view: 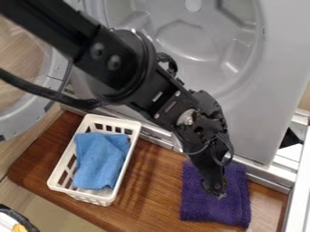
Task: Move the white tray to the top of the blue cloth.
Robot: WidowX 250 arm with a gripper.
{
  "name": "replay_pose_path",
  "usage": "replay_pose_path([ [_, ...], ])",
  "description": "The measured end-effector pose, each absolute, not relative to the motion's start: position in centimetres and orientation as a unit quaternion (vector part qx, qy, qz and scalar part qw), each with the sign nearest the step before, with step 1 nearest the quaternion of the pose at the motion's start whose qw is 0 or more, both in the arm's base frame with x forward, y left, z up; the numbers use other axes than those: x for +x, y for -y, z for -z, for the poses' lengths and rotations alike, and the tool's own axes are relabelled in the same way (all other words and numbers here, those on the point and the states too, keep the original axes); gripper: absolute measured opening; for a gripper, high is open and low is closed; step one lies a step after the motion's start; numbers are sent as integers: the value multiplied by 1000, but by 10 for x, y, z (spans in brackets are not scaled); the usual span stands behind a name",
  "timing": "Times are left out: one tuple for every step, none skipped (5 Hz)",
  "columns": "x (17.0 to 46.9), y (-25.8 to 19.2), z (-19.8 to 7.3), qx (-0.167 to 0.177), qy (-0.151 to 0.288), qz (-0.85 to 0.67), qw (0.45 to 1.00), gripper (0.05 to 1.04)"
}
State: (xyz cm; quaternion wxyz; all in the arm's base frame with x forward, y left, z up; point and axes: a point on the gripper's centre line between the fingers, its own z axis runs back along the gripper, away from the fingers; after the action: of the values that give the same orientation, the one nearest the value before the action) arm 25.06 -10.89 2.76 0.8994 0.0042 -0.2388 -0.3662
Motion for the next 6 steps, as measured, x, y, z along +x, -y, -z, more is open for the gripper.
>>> replay_pose_path([
  [248,108,-23,4,229,365,902,998],
  [241,99,-18,14,211,349,913,999],
  [237,75,-21,34,208,289,934,999],
  [234,54,-16,59,197,201,958,998],
  [231,39,-3,64,176,95,978,998],
  [230,29,4,78,152,19,985,998],
])
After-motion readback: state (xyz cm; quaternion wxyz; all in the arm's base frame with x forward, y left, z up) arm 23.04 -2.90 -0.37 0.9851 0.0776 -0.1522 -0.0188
